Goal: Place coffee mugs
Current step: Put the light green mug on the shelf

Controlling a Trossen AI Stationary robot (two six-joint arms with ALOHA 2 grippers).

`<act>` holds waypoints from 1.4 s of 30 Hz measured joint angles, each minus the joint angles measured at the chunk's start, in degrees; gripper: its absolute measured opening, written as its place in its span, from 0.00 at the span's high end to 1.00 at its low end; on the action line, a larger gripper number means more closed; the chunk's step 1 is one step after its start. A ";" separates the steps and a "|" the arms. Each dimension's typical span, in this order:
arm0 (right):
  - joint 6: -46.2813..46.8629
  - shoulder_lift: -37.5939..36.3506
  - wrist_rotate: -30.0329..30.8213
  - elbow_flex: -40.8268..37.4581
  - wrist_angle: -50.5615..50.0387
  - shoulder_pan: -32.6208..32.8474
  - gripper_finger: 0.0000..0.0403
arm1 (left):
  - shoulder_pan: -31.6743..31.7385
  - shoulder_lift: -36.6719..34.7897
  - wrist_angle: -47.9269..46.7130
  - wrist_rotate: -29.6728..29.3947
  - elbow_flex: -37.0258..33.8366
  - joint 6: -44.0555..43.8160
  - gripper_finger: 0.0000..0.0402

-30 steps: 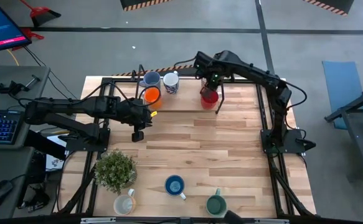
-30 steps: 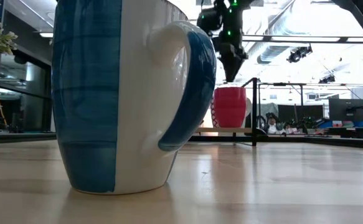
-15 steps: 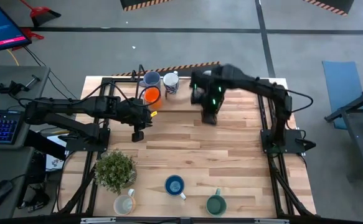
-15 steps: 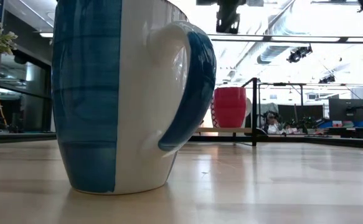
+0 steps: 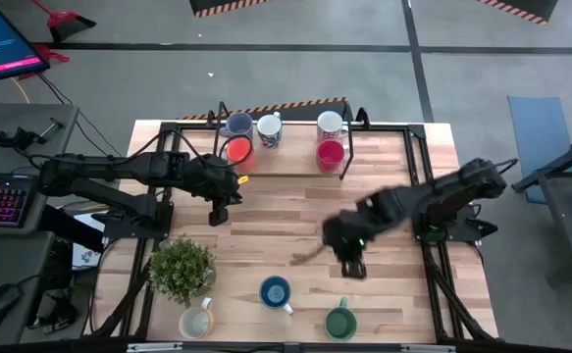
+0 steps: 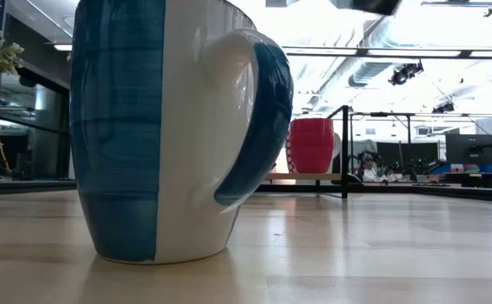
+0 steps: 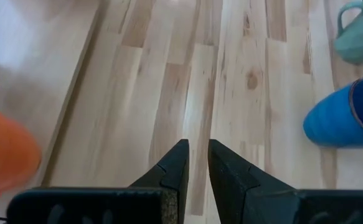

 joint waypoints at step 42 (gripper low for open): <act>24.51 14.03 16.68 -4.31 16.16 23.35 0.81 | -0.42 0.00 0.48 -0.09 0.00 -6.07 0.87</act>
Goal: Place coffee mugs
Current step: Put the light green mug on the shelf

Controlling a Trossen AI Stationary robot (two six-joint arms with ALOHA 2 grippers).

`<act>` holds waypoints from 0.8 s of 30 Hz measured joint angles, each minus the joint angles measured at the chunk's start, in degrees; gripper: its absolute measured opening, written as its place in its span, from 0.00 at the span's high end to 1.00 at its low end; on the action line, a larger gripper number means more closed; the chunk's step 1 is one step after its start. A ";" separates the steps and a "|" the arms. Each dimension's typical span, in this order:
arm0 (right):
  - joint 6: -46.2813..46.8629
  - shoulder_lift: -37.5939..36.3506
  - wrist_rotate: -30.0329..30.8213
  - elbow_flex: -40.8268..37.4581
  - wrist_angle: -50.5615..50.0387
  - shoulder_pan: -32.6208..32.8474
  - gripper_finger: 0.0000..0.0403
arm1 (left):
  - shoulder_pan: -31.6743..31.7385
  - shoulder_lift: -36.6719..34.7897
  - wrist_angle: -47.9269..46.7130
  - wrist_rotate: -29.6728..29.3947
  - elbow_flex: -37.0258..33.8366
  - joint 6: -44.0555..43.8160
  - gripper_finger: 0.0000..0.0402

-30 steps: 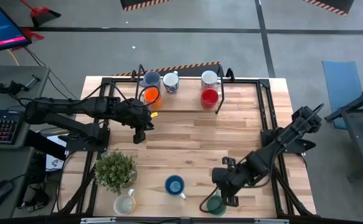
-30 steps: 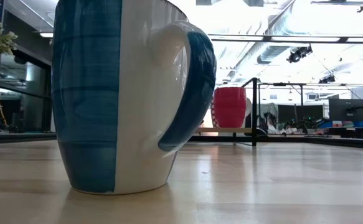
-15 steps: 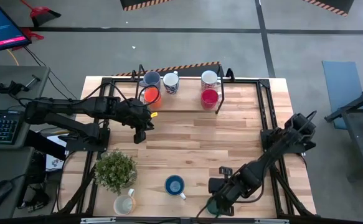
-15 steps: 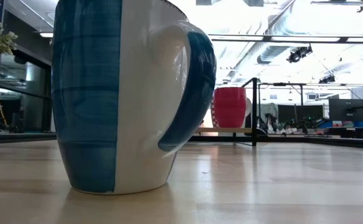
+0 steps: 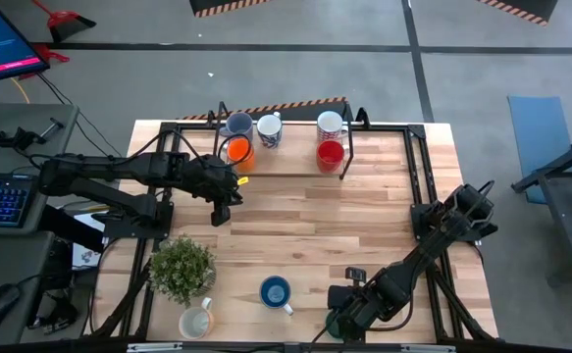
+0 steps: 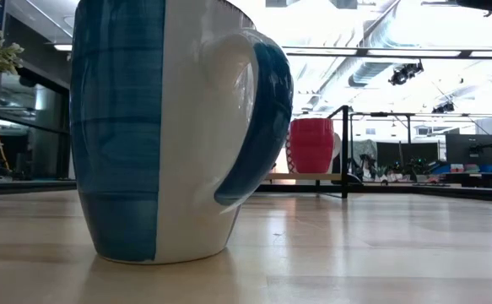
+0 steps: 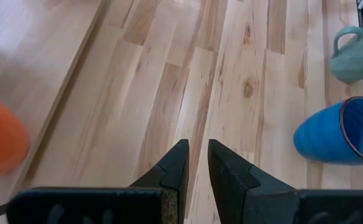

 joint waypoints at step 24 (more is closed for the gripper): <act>-2.98 0.13 2.15 2.78 -4.61 0.02 0.81 | 0.02 0.00 0.00 0.00 -0.02 0.07 0.87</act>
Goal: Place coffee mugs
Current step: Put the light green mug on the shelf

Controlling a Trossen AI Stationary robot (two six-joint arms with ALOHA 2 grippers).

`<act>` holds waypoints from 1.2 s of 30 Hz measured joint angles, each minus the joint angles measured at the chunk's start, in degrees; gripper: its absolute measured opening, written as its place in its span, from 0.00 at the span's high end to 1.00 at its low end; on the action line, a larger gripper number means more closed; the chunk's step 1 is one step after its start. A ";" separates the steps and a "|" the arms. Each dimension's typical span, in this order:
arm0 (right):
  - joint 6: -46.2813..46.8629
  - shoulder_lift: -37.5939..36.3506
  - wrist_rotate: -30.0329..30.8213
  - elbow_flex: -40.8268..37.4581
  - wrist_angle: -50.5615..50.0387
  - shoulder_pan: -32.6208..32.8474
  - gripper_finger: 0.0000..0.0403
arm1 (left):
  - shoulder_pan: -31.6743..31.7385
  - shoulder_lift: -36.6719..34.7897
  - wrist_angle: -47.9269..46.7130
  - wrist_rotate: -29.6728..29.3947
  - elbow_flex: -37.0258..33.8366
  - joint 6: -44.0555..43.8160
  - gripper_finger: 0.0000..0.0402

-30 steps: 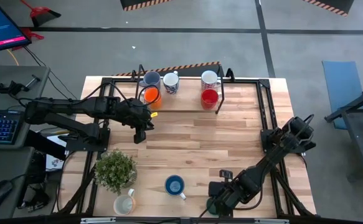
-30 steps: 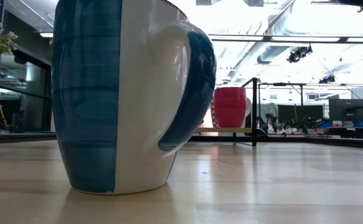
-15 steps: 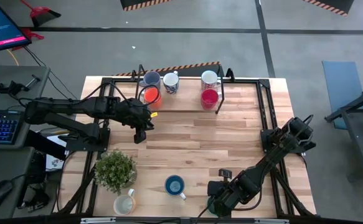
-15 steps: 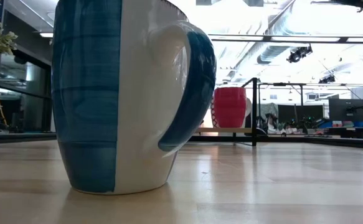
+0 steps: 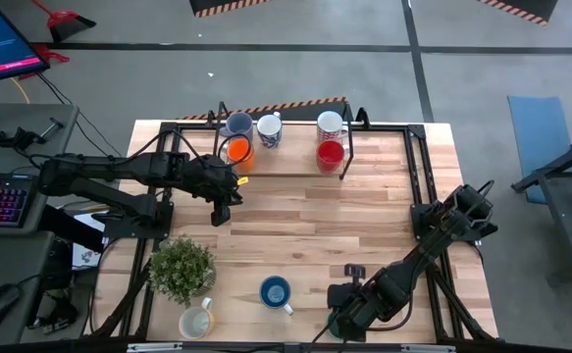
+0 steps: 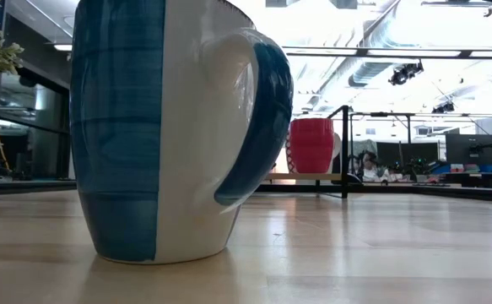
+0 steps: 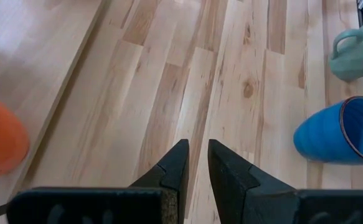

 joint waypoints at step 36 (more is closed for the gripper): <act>3.90 6.83 -3.69 -0.04 -1.51 0.28 0.81 | -0.01 0.00 0.00 0.00 -0.02 0.00 0.87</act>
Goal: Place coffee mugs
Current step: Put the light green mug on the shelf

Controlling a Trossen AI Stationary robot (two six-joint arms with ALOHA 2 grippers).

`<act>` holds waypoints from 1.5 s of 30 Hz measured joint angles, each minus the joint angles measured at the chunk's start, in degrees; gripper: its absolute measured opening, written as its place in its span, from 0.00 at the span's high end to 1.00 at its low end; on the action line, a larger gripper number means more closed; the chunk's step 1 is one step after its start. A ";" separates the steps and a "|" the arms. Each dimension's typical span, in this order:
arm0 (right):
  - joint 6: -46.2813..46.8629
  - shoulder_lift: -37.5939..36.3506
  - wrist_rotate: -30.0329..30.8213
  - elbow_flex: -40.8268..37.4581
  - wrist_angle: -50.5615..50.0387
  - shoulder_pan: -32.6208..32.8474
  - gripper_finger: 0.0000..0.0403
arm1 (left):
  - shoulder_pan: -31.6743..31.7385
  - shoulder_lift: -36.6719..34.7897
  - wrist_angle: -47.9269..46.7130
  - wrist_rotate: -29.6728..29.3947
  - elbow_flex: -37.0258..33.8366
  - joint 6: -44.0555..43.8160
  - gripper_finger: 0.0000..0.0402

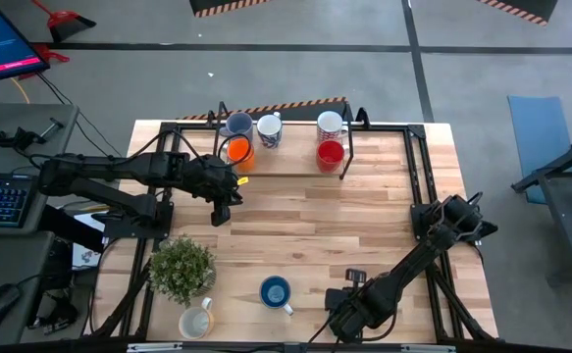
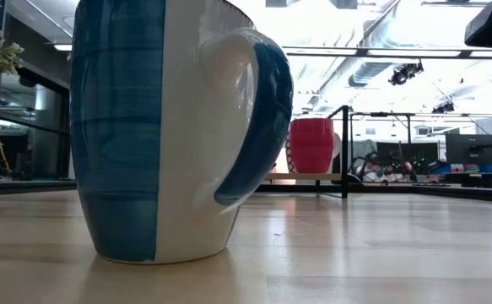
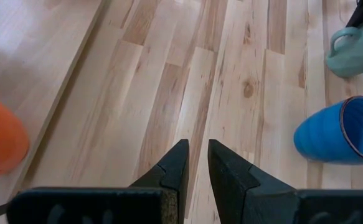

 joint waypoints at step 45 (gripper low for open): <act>-22.69 -0.45 46.45 31.66 -33.57 -36.57 1.00 | 0.14 -0.02 -15.02 -5.55 0.00 11.04 0.87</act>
